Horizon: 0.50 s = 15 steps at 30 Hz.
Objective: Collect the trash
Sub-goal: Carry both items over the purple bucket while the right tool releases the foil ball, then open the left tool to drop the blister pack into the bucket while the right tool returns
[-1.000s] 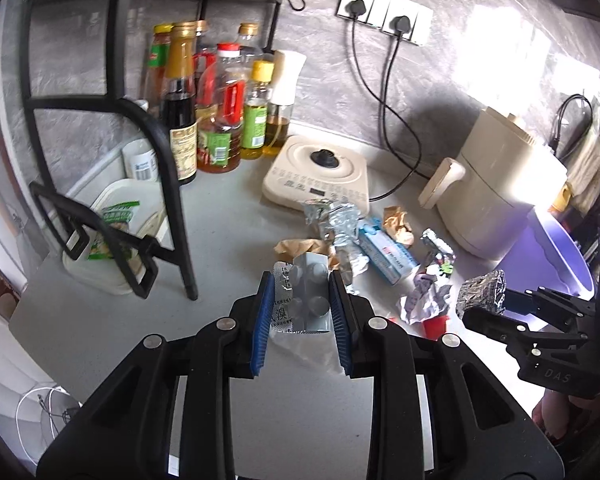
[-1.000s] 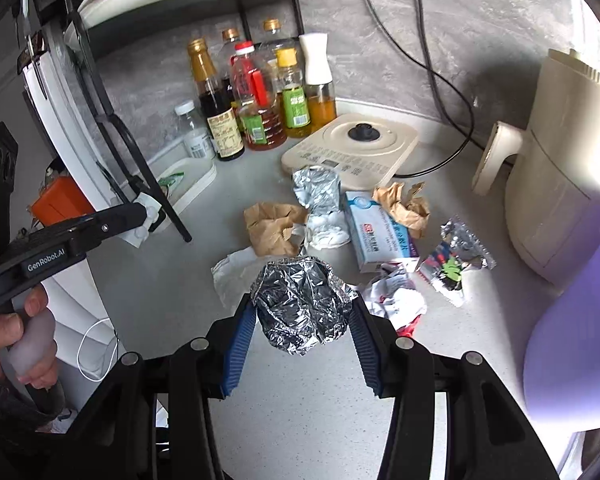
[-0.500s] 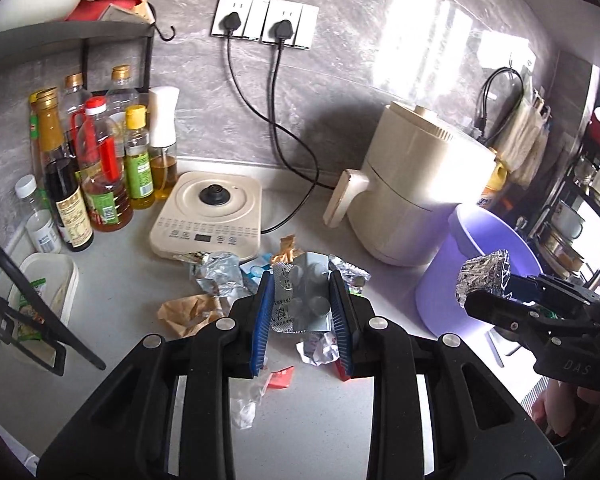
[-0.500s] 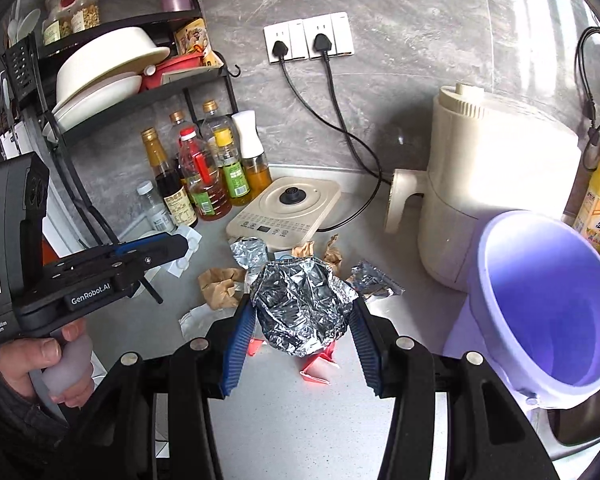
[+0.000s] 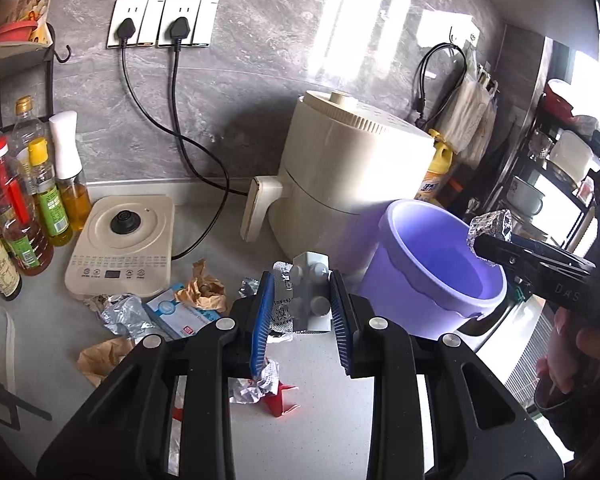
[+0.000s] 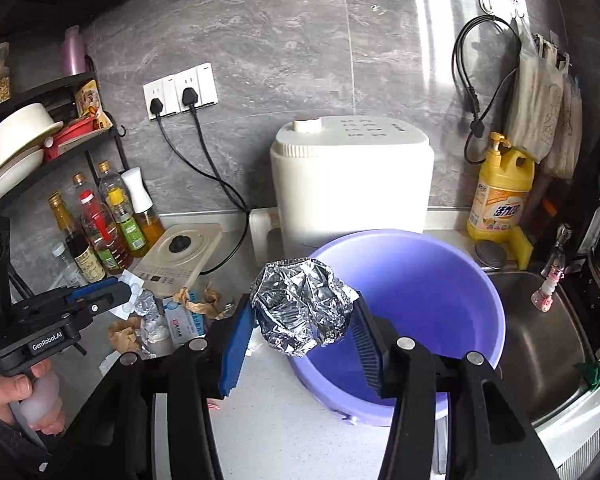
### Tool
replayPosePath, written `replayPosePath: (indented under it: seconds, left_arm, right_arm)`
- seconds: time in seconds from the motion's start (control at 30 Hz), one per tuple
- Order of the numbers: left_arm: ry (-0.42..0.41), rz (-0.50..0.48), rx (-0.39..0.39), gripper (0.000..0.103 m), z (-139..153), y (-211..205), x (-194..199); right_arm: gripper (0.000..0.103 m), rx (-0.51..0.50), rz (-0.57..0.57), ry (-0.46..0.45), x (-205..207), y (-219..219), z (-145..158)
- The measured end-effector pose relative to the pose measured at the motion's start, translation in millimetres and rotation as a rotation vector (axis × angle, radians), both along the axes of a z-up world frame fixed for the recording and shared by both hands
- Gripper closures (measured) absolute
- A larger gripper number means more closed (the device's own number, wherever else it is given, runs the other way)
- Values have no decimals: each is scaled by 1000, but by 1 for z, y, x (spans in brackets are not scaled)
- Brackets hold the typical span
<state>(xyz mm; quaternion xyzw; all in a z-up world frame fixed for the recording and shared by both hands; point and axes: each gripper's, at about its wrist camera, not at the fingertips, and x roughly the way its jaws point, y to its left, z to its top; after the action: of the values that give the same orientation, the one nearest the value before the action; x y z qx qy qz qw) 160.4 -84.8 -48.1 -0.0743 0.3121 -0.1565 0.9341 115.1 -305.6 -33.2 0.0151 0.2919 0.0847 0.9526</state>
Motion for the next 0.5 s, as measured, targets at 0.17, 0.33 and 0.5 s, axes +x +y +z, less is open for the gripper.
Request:
replayPosePath:
  seconds: [0.17, 0.33, 0.5]
  left_arm:
    - [-11, -76, -3, 75, 5, -25, 13]
    - [-18, -148, -7, 75, 10, -49, 25]
    - [-26, -234, -7, 75, 16, -79, 38]
  right_arm:
    - [31, -36, -104, -56, -2, -27, 5]
    - [19, -22, -188, -46, -15, -51, 3]
    - [9, -7, -267, -25, -32, -67, -4]
